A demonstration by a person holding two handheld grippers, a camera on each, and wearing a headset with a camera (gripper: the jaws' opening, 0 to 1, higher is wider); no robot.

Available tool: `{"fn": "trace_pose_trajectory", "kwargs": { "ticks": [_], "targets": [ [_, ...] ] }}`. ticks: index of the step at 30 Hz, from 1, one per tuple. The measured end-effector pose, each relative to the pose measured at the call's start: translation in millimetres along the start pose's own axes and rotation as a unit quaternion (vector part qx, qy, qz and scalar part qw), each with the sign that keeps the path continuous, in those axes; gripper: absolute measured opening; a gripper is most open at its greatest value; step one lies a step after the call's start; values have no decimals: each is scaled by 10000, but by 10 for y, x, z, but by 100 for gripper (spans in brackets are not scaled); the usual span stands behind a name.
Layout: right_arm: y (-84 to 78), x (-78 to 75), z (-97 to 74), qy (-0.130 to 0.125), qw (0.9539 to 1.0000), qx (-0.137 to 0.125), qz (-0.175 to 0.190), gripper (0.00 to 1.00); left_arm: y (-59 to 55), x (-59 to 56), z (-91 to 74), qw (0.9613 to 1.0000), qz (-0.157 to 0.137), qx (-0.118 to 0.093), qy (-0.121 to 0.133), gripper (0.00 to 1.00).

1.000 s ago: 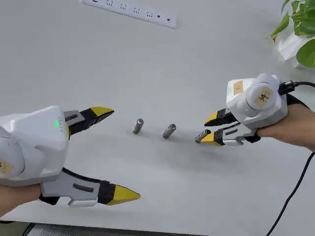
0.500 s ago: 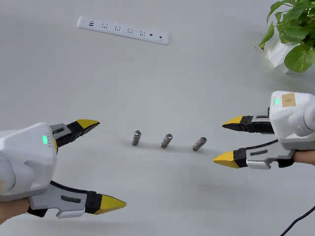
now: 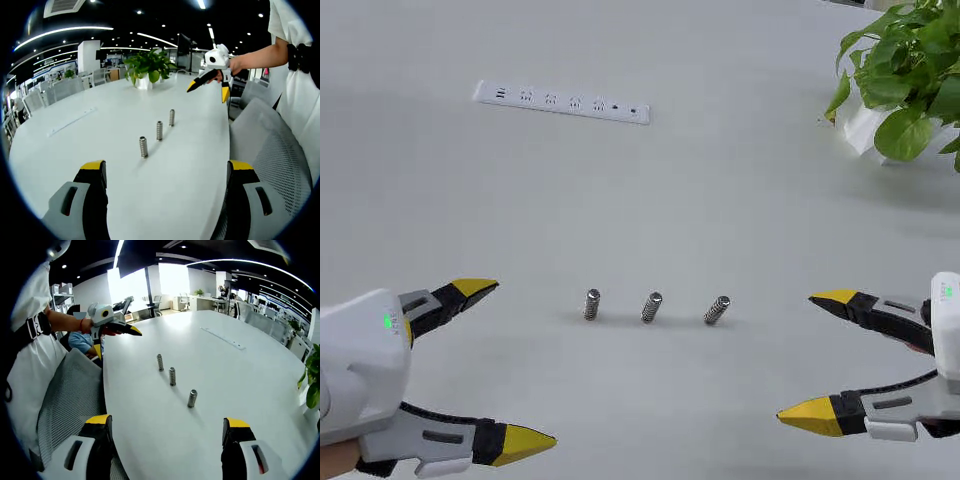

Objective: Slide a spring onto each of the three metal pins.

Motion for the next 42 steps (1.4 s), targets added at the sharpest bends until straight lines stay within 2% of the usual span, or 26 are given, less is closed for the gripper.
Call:
{"fn": "trace_pose_trajectory", "kwargs": {
  "ticks": [3, 5, 14, 28, 42],
  "targets": [
    [-25, -6, -3, -9, 9998, -191, 100, 96, -15, -7, -7, 10000, -39, 20, 34, 99],
    [-42, -12, -3, -57, 9997, -230, 101, 99, -35, -15, -6, 10000, -53, 73, 27, 99],
    [-89, -45, -24, -135, 9994, -274, 130, 99, -76, -25, 12, 9998, -95, 159, 64, 99],
    [-87, -84, -52, -209, 9990, -365, 152, 98, -22, -28, 77, 9999, -90, 122, 25, 99],
    [-107, -67, -41, -193, 9989, -380, 171, 97, -29, -19, 75, 9999, -72, 125, -13, 99]
  ]
}}
Point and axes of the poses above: the centre of the closed fingertips' face, and the gripper's own axes: z roughly forward along the fingers, x roughly to its left, y roughly out of its top, the point moved 9 cm from there along -z, roughly backward along the fingers, and after that the axes turned 11 degrees about z, right-handed, at the moved point
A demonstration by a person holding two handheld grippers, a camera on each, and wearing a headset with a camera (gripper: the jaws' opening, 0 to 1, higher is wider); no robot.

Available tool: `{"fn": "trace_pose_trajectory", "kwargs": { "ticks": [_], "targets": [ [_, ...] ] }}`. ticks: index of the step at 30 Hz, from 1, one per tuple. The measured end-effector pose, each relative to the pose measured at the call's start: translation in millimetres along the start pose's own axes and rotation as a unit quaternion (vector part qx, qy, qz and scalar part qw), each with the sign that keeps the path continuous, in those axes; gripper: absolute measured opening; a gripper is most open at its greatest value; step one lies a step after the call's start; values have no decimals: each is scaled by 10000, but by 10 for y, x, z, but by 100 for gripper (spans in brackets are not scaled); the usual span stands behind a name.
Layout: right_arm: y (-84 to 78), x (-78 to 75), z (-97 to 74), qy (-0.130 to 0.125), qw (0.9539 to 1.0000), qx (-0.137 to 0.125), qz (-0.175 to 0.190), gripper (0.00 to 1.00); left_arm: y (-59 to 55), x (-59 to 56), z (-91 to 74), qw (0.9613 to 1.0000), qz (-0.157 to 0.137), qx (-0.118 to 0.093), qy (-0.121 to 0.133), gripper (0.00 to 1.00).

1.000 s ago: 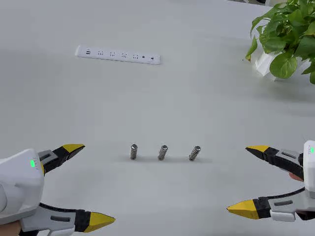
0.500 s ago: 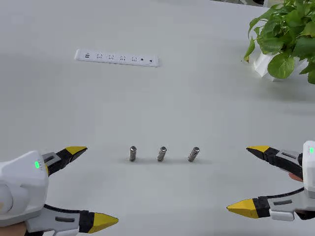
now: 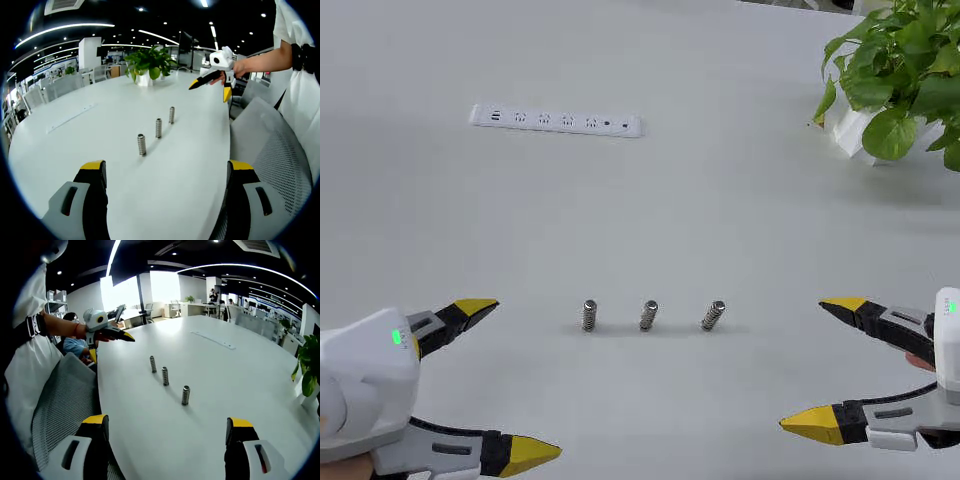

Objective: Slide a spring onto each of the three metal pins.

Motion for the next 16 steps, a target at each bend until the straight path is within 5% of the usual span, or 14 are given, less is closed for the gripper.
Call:
{"fn": "trace_pose_trajectory", "kwargs": {
  "ticks": [16],
  "targets": [
    [-3, -1, 22, 26, 10000, 18, 34, 96, 6, -14, 8, 10000, -15, 6, -41, 99]
  ]
}}
Point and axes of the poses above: the centre of the closed fingertips' face, and the gripper's own axes: z roughly forward along the fingers, x roughly to its left, y roughly out of its top, the point moved 9 cm from there along -z, roughly backward along the fingers, and after that the axes turned 11 degrees about z, right-handed, at the moved point
